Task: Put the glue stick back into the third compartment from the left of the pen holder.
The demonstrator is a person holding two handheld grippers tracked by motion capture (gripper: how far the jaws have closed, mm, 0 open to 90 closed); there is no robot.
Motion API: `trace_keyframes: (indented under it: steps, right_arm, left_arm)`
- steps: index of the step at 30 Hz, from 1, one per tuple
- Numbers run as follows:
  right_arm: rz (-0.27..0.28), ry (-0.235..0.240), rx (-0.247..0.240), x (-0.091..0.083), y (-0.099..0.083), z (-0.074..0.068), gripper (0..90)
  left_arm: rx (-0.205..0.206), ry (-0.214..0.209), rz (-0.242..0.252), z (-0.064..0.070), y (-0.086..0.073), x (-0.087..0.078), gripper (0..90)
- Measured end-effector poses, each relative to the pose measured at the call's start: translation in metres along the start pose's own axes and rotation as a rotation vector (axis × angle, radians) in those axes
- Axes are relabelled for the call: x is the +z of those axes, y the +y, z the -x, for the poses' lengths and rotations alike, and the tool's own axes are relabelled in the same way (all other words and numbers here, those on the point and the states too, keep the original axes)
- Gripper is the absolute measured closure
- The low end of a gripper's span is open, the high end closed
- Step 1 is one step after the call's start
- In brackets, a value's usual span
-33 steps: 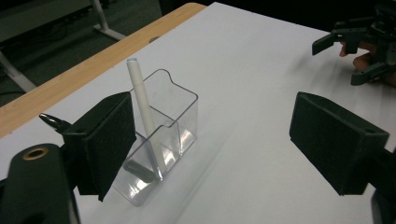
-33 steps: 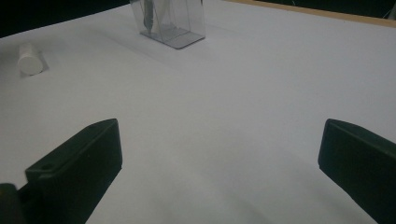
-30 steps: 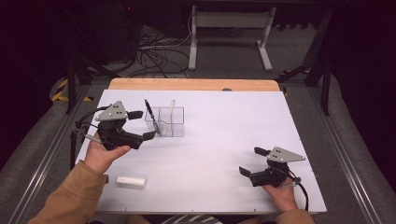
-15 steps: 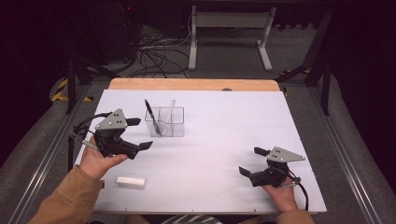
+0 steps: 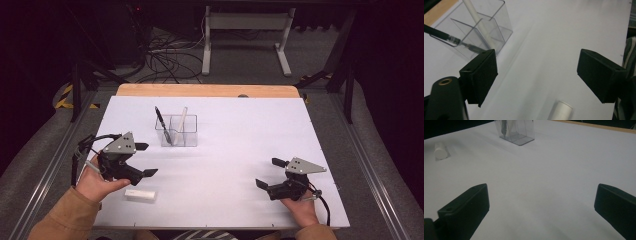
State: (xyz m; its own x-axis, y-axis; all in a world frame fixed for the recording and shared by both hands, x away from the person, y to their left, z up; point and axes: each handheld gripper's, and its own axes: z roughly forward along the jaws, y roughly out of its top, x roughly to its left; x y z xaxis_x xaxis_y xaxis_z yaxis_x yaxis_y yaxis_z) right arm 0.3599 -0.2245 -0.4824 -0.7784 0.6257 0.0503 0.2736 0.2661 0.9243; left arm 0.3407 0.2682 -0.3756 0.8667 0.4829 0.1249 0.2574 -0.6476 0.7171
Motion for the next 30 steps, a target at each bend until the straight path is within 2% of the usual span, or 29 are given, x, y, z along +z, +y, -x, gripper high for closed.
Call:
trace_keyframes:
  steps: [7,13,30]
  right_arm:
    - [-0.003,0.000,0.004,0.000,0.000,0.000,0.5]
    - [-0.002,0.004,-0.003,0.000,0.000,0.000,0.5]
    - [-0.008,0.002,0.001,0.000,0.000,0.000,0.5]
  left_arm:
    - [-0.014,-0.030,-0.041,0.003,-0.009,0.002,18.2]
    - [-0.002,-0.037,-0.090,0.005,-0.016,0.005,18.4]
    - [0.070,-0.064,-0.231,0.012,-0.028,0.021,19.9]
